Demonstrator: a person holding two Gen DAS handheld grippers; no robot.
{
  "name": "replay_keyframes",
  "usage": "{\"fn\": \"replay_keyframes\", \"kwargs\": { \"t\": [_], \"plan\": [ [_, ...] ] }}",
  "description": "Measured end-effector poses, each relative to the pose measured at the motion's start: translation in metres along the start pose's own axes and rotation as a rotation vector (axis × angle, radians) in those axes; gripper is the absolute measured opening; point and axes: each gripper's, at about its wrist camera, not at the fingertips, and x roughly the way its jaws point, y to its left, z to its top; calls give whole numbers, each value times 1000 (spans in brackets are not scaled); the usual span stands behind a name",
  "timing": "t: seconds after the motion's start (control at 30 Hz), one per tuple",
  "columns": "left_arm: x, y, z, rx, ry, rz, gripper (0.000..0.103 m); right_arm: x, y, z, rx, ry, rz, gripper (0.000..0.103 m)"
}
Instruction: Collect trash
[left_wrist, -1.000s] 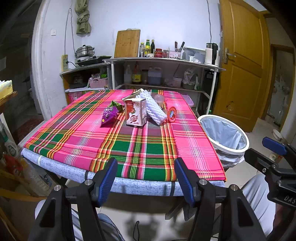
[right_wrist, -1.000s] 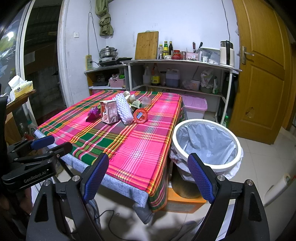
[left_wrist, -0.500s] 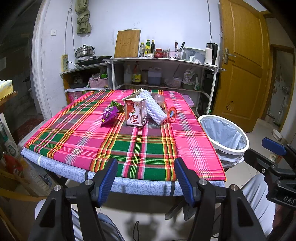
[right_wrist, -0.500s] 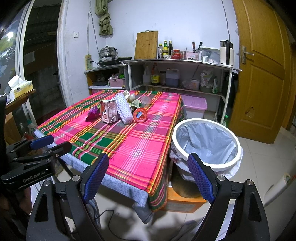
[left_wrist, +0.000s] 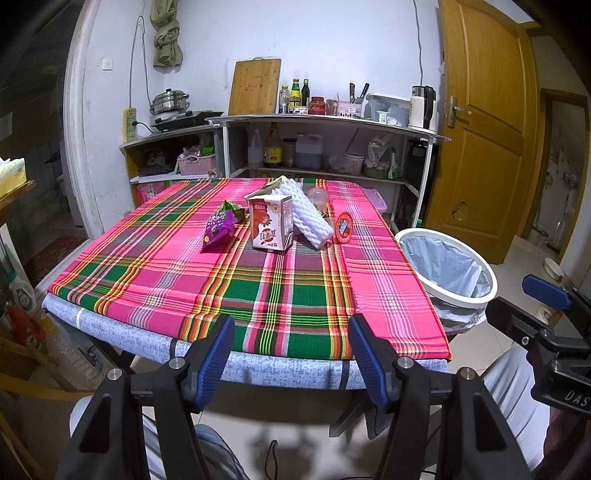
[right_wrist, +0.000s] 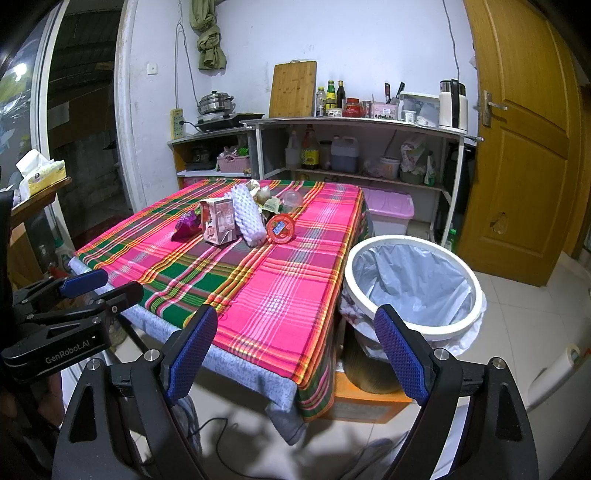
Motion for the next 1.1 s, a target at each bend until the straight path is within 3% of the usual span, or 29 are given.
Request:
{"fn": "replay_keyframes", "kwargs": {
  "t": [0.6,0.97,1.1],
  "plan": [
    [1,-3,-3,0,9,1,63,3,0,-2,2,9,5,87],
    [34,6,7,5,29,-18,63,44,-3,13,15,69,52,87],
    [52,15,16,-19,37,-70,63,65,0,26,-23,69,62,87]
  ]
}}
